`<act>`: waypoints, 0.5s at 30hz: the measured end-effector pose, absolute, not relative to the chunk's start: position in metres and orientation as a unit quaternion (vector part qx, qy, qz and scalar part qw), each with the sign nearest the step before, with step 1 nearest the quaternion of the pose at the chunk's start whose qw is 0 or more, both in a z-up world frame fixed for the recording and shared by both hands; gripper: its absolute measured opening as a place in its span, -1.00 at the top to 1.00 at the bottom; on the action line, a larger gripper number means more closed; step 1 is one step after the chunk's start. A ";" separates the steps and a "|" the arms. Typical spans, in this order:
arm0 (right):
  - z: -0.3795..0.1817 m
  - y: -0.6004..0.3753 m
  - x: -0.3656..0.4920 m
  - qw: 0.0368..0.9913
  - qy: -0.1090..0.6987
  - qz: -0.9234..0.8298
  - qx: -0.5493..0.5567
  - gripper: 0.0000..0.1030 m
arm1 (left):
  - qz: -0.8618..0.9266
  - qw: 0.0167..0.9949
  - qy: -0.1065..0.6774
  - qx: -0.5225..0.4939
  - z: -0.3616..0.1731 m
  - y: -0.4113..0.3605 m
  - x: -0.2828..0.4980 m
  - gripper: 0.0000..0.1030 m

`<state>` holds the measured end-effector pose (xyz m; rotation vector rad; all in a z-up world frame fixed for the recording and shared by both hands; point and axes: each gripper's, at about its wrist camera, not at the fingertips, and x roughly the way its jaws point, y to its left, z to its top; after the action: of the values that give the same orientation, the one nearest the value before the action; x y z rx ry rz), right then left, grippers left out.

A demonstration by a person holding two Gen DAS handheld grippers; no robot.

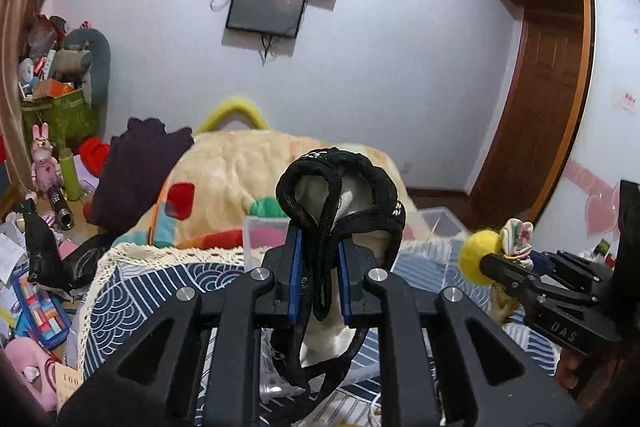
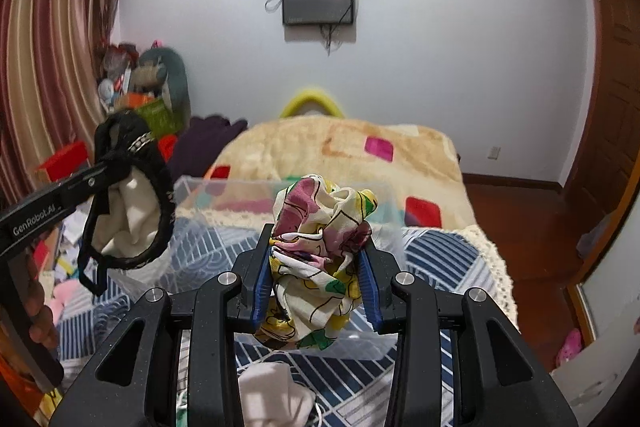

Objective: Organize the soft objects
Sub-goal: 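Lower the cloth bag and floral cloth into the clear box and open both tools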

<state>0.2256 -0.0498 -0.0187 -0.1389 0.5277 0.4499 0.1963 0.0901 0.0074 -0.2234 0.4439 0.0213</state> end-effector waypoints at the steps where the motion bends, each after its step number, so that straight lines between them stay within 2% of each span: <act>1: -0.021 -0.047 0.229 0.936 0.266 0.222 -0.072 0.34 | 0.011 0.967 0.230 -0.107 0.003 0.089 0.202 0.71; 12: -0.042 -0.041 0.245 0.911 0.319 0.243 -0.092 0.33 | 0.017 0.944 0.318 -0.084 -0.032 0.076 0.234 0.68; 15: -0.047 -0.037 0.247 0.907 0.331 0.235 -0.111 0.27 | 0.018 0.942 0.325 -0.077 -0.035 0.073 0.235 0.54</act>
<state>0.2472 -0.0367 -0.0466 -0.2285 0.6838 0.4849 0.2351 0.0734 -0.0354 -0.1577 0.6635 0.0376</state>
